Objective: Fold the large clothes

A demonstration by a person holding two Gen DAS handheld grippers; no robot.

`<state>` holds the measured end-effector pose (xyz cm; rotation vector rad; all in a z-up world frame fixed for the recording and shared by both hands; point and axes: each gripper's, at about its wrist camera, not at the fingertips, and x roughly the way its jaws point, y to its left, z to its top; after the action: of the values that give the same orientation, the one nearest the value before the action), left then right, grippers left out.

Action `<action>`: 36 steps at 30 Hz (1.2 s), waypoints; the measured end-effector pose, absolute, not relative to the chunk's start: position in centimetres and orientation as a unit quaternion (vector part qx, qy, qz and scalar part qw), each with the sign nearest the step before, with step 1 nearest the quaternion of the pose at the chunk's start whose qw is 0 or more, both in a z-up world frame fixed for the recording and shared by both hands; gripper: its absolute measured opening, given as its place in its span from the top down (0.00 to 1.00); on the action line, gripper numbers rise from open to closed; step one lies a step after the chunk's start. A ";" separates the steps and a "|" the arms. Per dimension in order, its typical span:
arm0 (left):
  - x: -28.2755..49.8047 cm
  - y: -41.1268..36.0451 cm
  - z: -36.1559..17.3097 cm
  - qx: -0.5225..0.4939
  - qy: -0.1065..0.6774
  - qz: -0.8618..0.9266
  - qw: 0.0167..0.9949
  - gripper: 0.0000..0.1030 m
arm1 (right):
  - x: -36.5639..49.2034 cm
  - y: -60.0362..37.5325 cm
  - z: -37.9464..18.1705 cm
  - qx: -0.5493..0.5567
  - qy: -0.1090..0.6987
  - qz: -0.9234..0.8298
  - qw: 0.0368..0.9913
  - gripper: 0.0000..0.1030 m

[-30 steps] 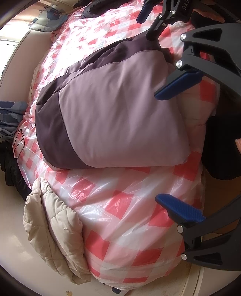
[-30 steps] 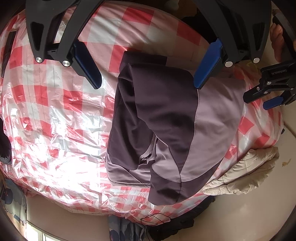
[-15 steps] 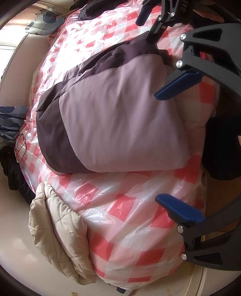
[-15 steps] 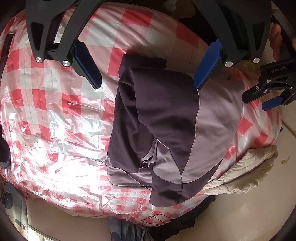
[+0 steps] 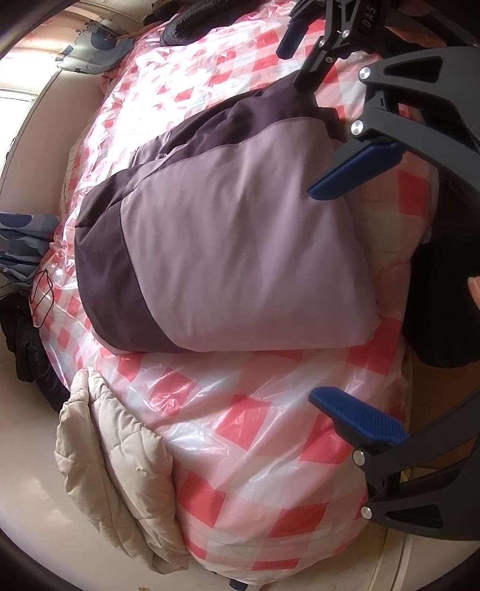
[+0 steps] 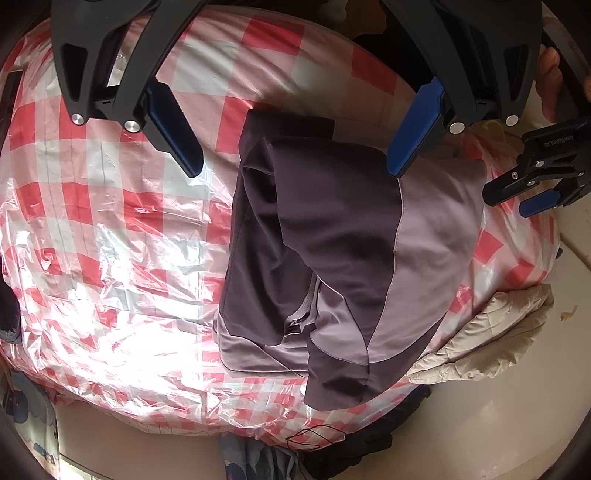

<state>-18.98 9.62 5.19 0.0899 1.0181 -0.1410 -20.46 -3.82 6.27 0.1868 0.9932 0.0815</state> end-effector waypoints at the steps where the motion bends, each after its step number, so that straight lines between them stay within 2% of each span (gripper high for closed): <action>1: -19.0 9.5 5.3 0.045 0.485 -0.068 0.871 0.05 | -20.5 -3.9 6.2 0.090 0.476 0.039 0.874 0.07; 7: -19.1 9.2 5.7 0.048 0.483 -0.064 0.872 0.05 | -21.1 -4.1 6.5 0.097 0.468 0.039 0.877 0.07; 16: -19.2 10.2 5.6 -0.016 0.505 -0.099 0.857 0.05 | -22.0 -4.1 6.4 0.103 0.468 0.041 0.877 0.07; 22: -20.1 9.7 6.2 0.017 0.494 -0.076 0.866 0.05 | -22.6 -3.9 6.2 0.107 0.471 0.044 0.875 0.07; 26: -21.8 10.3 7.9 0.035 0.422 -0.011 0.906 0.06 | -23.1 -3.9 6.2 0.111 0.469 0.045 0.875 0.07; 30: -22.5 9.7 8.7 0.067 0.398 -0.003 0.915 0.06 | -23.5 -4.0 6.2 0.114 0.469 0.045 0.875 0.07; 36: -22.5 8.9 8.6 0.069 0.416 -0.029 0.906 0.06 | -24.3 -4.6 6.8 0.119 0.459 0.040 0.880 0.07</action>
<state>-22.55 8.94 8.56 0.1427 0.8584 -0.0597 -24.33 -4.56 6.75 0.2486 0.9556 0.0835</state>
